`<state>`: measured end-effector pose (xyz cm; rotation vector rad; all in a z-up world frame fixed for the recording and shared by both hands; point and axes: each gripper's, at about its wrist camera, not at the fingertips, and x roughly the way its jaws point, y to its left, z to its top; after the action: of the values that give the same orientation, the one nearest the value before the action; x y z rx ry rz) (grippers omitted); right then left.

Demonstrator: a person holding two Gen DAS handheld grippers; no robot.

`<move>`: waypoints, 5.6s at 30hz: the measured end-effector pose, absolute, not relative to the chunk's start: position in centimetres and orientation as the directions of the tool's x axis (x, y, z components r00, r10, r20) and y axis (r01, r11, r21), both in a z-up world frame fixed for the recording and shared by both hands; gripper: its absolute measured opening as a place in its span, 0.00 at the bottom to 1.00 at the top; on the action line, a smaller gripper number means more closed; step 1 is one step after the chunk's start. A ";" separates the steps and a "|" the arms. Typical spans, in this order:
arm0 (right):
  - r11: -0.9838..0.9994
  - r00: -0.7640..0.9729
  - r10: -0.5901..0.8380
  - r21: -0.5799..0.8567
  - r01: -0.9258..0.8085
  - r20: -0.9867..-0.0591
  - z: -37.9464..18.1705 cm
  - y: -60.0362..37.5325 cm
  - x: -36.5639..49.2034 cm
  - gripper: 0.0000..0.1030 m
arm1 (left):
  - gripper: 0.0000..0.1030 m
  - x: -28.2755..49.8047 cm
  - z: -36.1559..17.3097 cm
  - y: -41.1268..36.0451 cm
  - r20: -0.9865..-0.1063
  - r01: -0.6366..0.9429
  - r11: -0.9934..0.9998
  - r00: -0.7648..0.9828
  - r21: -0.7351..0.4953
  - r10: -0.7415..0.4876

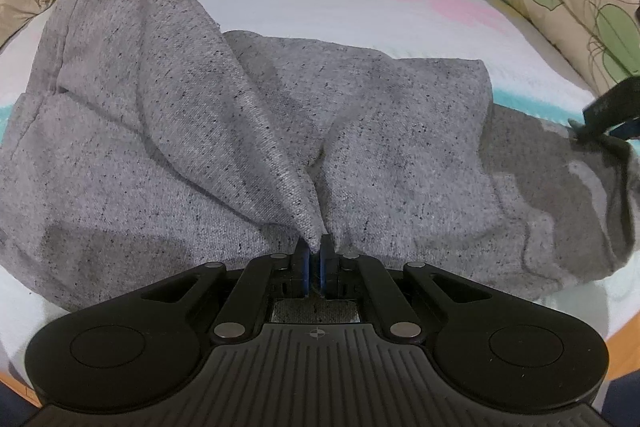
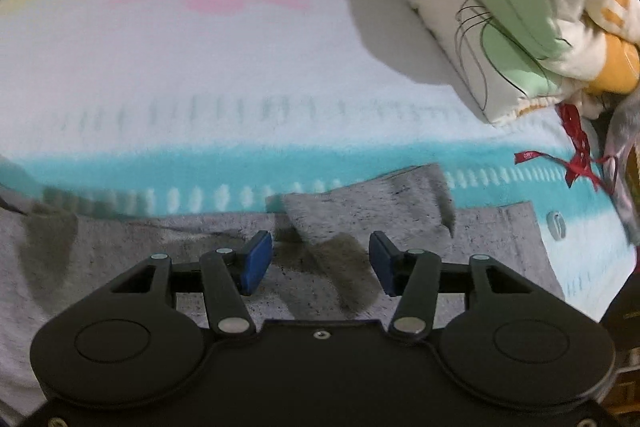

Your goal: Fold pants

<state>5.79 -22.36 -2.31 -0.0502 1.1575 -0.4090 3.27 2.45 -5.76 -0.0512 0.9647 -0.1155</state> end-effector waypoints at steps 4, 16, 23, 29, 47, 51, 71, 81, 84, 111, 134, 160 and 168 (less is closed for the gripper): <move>0.910 0.264 -0.371 -0.291 0.296 -0.890 -3.7 -23.7 6.0 0.11 | 0.03 3.3 -5.5 2.8 -0.818 0.073 0.991 0.560 -0.110 -0.132; 0.899 0.725 -0.169 0.196 0.391 -0.668 11.6 -31.0 -1.5 0.11 | 0.04 2.1 -3.6 2.8 -0.742 0.119 0.985 0.647 -0.129 -0.175; 0.740 0.353 -0.269 0.043 0.671 -0.896 0.4 -41.0 -3.2 0.10 | 0.04 2.0 -4.5 2.0 -0.772 0.130 0.983 0.609 -0.128 -0.181; 0.680 0.268 -0.195 0.067 0.730 -0.943 -3.7 -42.7 -5.2 0.10 | 0.04 2.6 -4.0 2.0 -0.757 0.108 0.982 0.625 -0.158 -0.190; 0.651 0.249 -0.216 0.051 0.758 -0.944 -3.9 -45.1 -8.1 0.10 | 0.04 1.4 -4.2 0.5 -0.785 0.179 0.971 0.574 -0.155 -0.231; 0.661 0.222 -0.239 0.010 0.750 -0.945 -4.1 -44.3 -7.9 0.10 | 0.04 1.8 -3.7 0.6 -0.784 0.178 0.970 0.573 -0.166 -0.239; 0.777 0.413 -0.329 0.005 0.630 -0.849 3.4 -35.3 -5.6 0.68 | 0.15 -0.5 -1.2 5.4 -0.776 0.231 0.970 0.596 -0.080 -0.206; 0.988 0.558 -0.002 0.084 0.128 -0.830 3.8 -18.6 0.1 0.68 | 0.15 6.4 0.3 15.0 -0.813 -0.012 1.000 0.583 -0.024 -0.012; 0.995 0.566 0.084 0.101 -0.001 -0.820 3.7 -14.0 1.1 0.68 | 0.15 8.7 0.4 17.5 -0.816 -0.050 0.999 0.576 0.022 0.047; 0.904 0.514 0.372 0.175 -0.391 -0.773 -0.4 3.4 5.2 0.58 | 0.15 15.4 -3.0 28.8 -0.876 -0.207 0.947 0.466 -0.247 -0.126; 0.403 0.584 0.368 -0.442 -0.802 -0.724 -4.4 14.1 -12.4 0.20 | 0.15 11.6 4.1 27.9 -0.774 -0.099 0.979 0.628 -0.180 -0.079; 0.520 0.561 0.382 -0.331 -0.787 -0.734 -2.9 13.5 -10.1 0.19 | 0.27 7.9 0.1 31.8 -0.850 -0.312 0.914 0.522 -0.259 -0.063; 0.534 0.556 0.381 -0.315 -0.785 -0.739 -2.9 13.6 -10.0 0.20 | 0.31 7.5 0.1 32.9 -0.844 -0.374 0.875 0.532 -0.306 -0.068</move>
<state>-9.97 13.60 -2.88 -0.6945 0.6583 0.7575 7.47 32.85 0.09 -0.4910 1.0035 0.1917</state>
